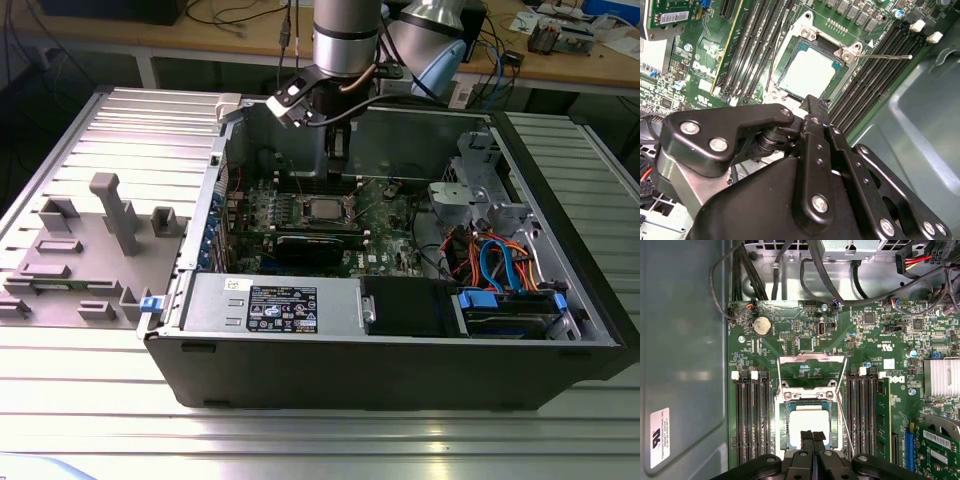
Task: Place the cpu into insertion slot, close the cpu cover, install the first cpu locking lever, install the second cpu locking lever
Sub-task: 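Close the cpu cover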
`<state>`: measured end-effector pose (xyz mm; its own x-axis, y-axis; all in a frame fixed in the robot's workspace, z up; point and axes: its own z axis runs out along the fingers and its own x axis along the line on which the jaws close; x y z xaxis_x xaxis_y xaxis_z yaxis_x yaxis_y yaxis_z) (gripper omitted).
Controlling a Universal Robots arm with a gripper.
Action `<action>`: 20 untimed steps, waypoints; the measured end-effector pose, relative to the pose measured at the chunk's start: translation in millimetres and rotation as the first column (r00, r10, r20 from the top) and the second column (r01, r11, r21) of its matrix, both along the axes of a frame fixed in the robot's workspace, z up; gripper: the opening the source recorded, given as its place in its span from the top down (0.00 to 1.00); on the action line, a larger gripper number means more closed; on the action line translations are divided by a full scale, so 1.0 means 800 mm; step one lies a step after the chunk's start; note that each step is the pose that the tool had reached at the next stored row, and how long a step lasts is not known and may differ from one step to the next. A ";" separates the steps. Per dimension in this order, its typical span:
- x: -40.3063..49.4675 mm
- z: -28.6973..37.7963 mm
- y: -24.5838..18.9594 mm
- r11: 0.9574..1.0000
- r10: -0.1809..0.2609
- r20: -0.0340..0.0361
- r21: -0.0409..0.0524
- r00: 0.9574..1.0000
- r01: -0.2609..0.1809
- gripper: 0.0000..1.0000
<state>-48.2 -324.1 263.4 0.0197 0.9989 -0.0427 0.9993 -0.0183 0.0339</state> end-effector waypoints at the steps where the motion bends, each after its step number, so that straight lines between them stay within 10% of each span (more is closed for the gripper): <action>1: 0.000 0.0002 0.0000 1.000 0.000 0.000 0.000 1.000 0.000 0.89; 5: 0.000 0.0007 -0.0001 1.000 0.000 -0.001 0.000 1.000 0.000 0.89; 13: 0.007 0.0007 0.0000 1.000 0.000 -0.038 0.000 0.999 0.000 0.89; 20: 0.007 0.0017 -0.0001 1.000 0.000 -0.040 -0.001 0.999 0.000 0.89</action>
<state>-42.6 -324.1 264.8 0.0180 0.9989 -0.0441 0.9998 -0.0183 -0.0064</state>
